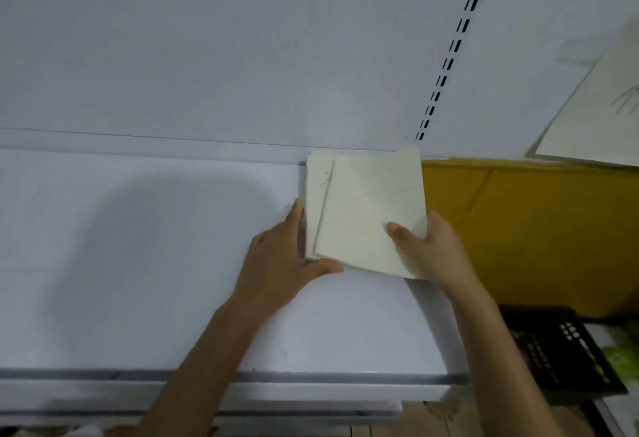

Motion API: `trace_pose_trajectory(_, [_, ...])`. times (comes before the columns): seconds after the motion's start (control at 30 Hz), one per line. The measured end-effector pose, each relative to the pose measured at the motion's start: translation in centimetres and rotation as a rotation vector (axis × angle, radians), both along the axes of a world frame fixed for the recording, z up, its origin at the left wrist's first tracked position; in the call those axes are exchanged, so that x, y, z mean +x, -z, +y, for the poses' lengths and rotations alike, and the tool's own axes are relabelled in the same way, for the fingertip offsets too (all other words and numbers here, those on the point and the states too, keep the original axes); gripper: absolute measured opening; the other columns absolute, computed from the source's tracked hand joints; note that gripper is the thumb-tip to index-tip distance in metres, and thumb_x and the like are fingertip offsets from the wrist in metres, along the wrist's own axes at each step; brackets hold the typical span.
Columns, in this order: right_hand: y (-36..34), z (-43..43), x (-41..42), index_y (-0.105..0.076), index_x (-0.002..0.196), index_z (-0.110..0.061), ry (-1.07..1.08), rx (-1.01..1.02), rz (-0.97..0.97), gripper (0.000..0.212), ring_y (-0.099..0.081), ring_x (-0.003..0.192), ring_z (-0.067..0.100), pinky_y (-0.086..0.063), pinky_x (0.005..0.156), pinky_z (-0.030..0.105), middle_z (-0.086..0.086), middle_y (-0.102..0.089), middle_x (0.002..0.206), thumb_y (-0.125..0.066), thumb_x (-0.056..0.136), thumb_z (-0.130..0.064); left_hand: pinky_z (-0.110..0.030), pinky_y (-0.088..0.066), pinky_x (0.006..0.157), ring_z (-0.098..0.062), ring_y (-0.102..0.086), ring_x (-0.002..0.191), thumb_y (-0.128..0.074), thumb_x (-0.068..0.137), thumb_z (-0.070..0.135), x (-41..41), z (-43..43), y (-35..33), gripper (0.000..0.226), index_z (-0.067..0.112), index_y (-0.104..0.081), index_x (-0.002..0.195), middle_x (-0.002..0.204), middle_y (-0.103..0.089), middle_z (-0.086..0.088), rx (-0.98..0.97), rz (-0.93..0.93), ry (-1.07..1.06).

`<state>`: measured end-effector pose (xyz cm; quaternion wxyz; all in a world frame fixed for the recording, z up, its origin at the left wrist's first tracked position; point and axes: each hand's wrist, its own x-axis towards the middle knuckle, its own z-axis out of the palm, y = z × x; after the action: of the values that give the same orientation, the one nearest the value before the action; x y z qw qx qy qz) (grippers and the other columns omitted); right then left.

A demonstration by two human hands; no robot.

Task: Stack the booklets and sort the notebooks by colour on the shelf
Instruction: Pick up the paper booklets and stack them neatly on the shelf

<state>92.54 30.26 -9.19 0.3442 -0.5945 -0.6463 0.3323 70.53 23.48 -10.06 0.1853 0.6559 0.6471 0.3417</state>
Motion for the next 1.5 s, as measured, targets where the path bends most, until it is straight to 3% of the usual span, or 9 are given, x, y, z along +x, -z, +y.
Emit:
trace_pose_trajectory(0.2, [1.6,-0.2,0.4,-0.056,0.121,-0.018,0.051,0.068,0.235,0.039,-0.061,0.106,0.016,-0.053,0.088,0.038,-0.004,-0.064,0.115,-0.069,0.085,-0.031,-0.043,-0.028,0.113,-0.006,-0.029,0.137,-0.050,0.072,0.065,0.0,-0.2,0.2,0.093,0.020,-0.023,0.148,0.152,-0.025,0.008,0.003,0.077,0.018])
trace_pose_trajectory(0.47, [1.2,-0.1,-0.4,-0.052,0.112,-0.034,0.041,0.223,0.367,0.035,-0.060,0.099,-0.004,-0.050,0.070,0.014,-0.020,-0.060,0.105,-0.071,0.084,-0.025,-0.031,-0.021,0.110,-0.009,-0.030,0.138,-0.032,0.064,0.084,0.7,0.3,0.5,0.100,0.029,-0.026,0.147,0.153,-0.027,0.012,-0.011,0.275,-0.092])
trace_pose_trajectory(0.63, [0.7,2.7,0.3,-0.056,0.125,-0.023,-0.155,0.119,0.106,0.045,-0.054,0.113,0.015,-0.050,0.092,0.040,0.000,-0.059,0.119,-0.068,0.084,-0.037,-0.032,-0.022,0.109,-0.013,-0.035,0.135,-0.040,0.076,0.078,0.8,0.7,0.9,0.091,0.022,-0.027,0.148,0.150,-0.036,0.005,0.019,0.294,-0.067])
trace_pose_trajectory(0.73, [0.7,3.9,-0.3,-0.053,0.131,-0.024,-0.120,0.106,0.019,0.059,-0.046,0.114,0.011,-0.046,0.094,0.036,0.002,-0.053,0.124,-0.071,0.079,-0.045,-0.029,-0.021,0.107,-0.015,-0.036,0.135,-0.053,0.087,0.055,0.4,0.8,1.4,0.078,0.021,-0.021,0.150,0.150,-0.036,0.004,0.057,0.278,-0.060])
trace_pose_trajectory(0.9, [1.3,3.1,-1.9,-0.038,0.140,-0.019,0.110,0.095,0.182,0.073,-0.050,0.118,0.017,-0.047,0.092,0.034,0.003,-0.047,0.134,-0.074,0.079,-0.037,-0.030,-0.025,0.105,-0.015,-0.042,0.127,-0.030,0.075,0.077,0.4,0.9,0.9,0.097,0.025,0.003,0.150,0.144,-0.042,0.005,-0.013,0.237,-0.040])
trace_pose_trajectory(1.07, [0.7,1.3,-0.2,-0.024,0.150,-0.021,-0.072,-0.035,0.264,0.097,-0.025,0.141,0.010,-0.025,0.108,0.027,-0.006,-0.026,0.155,-0.055,0.071,-0.068,-0.036,-0.028,0.110,-0.013,-0.045,0.127,-0.024,0.085,0.068,0.6,1.0,0.9,0.080,0.020,-0.022,0.149,0.145,-0.044,0.004,0.025,0.231,-0.081])
trace_pose_trajectory(1.23, [1.0,0.6,-0.5,-0.014,0.153,-0.023,-0.209,0.054,-0.177,0.101,-0.007,0.146,0.009,-0.010,0.114,0.036,-0.007,-0.007,0.160,-0.048,0.072,-0.073,-0.041,-0.036,0.105,-0.019,-0.050,0.123,-0.032,0.082,0.064,0.7,1.0,0.4,0.083,0.016,-0.027,0.148,0.141,-0.049,-0.002,0.031,0.237,-0.085])
trace_pose_trajectory(1.37, [0.9,1.1,-0.8,-0.025,0.150,-0.021,-0.116,0.100,-0.009,0.093,-0.024,0.143,0.013,-0.023,0.115,0.035,-0.005,-0.026,0.156,-0.061,0.075,-0.063,-0.037,-0.037,0.102,-0.019,-0.051,0.119,-0.032,0.080,0.065,0.8,1.0,0.1,0.086,0.021,-0.010,0.151,0.140,-0.049,0.000,0.025,0.247,-0.069])
trace_pose_trajectory(1.5, [1.3,0.5,-0.3,-0.021,0.150,-0.026,-0.155,0.085,0.015,0.118,-0.026,0.138,0.008,-0.030,0.109,0.033,-0.007,-0.028,0.154,-0.071,0.052,-0.069,-0.040,-0.039,0.101,-0.023,-0.052,0.121,-0.037,0.084,0.058,0.9,0.6,0.2,0.076,0.019,-0.025,0.148,0.143,-0.047,-0.002,0.080,0.278,-0.068])
